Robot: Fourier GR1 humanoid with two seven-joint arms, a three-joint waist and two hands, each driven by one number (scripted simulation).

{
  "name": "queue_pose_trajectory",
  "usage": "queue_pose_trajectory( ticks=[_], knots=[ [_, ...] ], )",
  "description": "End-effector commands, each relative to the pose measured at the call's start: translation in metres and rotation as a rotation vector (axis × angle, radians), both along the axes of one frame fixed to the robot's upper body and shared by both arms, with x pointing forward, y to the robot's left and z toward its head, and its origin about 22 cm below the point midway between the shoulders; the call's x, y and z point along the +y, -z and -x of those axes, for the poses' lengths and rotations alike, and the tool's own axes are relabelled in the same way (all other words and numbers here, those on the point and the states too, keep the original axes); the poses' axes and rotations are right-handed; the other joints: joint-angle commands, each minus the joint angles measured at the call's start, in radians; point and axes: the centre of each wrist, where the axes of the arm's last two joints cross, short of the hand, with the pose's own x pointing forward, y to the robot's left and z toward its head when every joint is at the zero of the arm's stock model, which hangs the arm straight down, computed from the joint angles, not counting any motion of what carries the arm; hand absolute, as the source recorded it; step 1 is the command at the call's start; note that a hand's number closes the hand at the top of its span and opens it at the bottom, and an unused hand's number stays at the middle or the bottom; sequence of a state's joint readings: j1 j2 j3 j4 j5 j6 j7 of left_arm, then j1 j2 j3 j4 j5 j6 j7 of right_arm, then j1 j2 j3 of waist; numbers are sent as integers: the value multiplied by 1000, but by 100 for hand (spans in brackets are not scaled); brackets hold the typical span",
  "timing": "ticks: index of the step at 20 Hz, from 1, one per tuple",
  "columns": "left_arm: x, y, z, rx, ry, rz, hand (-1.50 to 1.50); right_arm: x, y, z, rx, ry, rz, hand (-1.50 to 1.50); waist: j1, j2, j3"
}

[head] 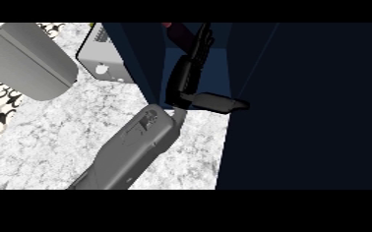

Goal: Pick up the wine, place it into the cabinet and close the cabinet

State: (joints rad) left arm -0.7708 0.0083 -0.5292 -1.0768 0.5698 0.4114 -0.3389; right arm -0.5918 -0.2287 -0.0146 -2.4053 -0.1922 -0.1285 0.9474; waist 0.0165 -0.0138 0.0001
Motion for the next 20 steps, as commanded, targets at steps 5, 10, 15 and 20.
queue_pose_trajectory(
  ticks=[5, 10, 15, 20],
  knots=[
    [-16, 0, 89, 32, -47, 116, -150, -4, 0, 10, -8, -25, -5, -150, -13, 6, 0],
    [-12, -3, 128, 41, -62, 154, -150, -9, -10, 23, -26, 1, 3, -150, -14, 5, 0],
    [20, -5, 155, 65, -68, 209, 150, 15, 2, 2, -33, -5, 4, -150, -8, 11, 0],
    [55, 9, 190, 70, 31, 178, 150, 13, -8, 2, -15, 10, 23, -150, -8, 11, -1]
  ],
)
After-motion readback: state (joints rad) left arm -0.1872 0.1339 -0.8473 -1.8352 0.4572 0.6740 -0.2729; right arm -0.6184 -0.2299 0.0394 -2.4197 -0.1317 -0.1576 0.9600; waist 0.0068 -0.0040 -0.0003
